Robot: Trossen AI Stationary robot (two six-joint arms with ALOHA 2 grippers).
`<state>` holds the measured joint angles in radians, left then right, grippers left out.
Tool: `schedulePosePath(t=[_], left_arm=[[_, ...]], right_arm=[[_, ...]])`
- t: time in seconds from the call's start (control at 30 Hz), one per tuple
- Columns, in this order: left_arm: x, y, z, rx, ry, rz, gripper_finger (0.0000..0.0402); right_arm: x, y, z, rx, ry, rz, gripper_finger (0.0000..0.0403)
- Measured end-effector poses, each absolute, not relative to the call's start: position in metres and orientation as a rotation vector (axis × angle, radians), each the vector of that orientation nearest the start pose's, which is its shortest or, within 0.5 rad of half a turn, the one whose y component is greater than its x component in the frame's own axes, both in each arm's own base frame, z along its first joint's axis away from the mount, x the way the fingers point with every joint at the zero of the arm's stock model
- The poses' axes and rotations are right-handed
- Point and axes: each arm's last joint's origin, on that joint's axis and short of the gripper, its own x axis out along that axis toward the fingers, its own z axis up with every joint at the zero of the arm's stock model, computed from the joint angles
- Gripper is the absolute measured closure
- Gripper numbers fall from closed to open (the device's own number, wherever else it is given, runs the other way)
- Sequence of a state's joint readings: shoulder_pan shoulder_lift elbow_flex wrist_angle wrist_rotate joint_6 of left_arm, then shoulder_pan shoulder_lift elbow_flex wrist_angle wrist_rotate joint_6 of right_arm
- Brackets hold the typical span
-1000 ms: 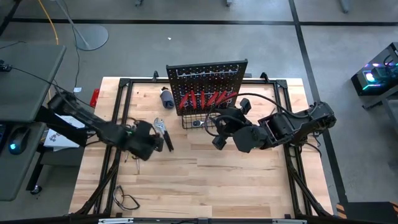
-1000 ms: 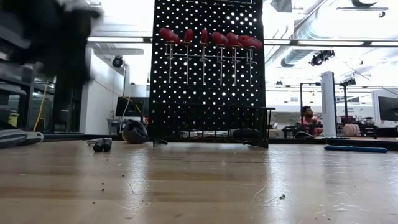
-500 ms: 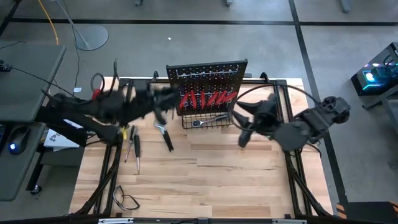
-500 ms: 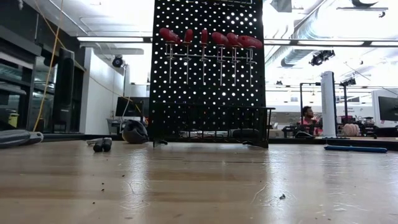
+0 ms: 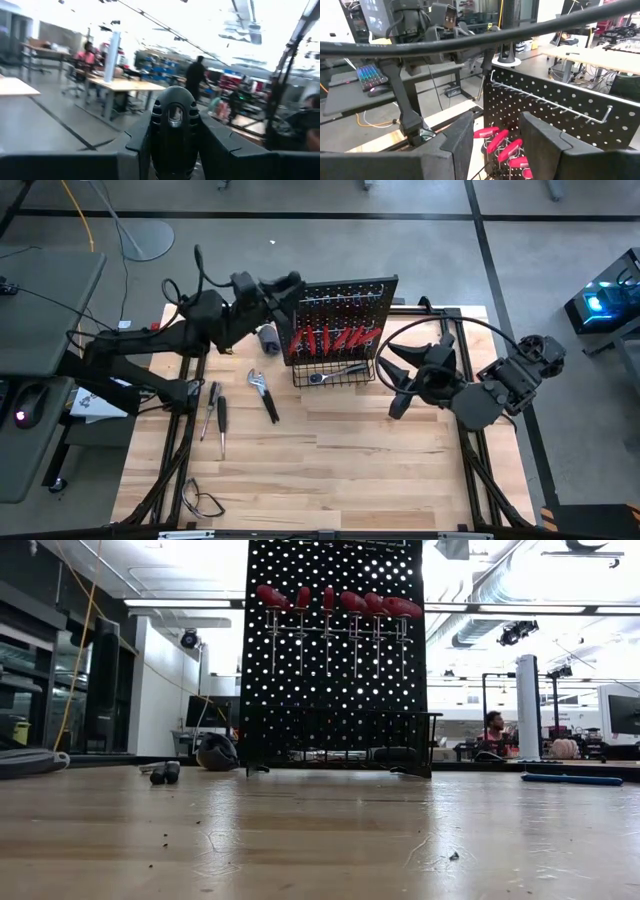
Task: Hang tools onto peg board
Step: Hang the black screwdriver on the peg board
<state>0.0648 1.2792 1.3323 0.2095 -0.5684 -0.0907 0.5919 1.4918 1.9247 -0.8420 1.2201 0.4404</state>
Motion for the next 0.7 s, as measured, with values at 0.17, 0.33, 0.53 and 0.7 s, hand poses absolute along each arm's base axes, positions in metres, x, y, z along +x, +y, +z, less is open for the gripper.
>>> schedulePosePath(t=[0.17,0.33,0.53,0.7], left_arm=[[0.272,0.036,0.453,-0.102,-0.267,0.683,0.0294],[0.277,0.044,0.448,-0.104,-0.277,0.718,0.0294],[0.288,0.053,0.438,-0.11,-0.284,0.747,0.0294],[0.295,0.056,0.435,-0.089,-0.299,0.762,0.0261]], right_arm=[[0.237,0.127,0.493,0.09,0.117,-0.658,0.0252],[0.237,0.127,0.493,0.073,0.124,-0.657,0.0252],[0.237,0.127,0.493,0.073,0.124,-0.657,0.0252],[0.237,0.127,0.493,0.083,0.12,-0.657,0.0252]])
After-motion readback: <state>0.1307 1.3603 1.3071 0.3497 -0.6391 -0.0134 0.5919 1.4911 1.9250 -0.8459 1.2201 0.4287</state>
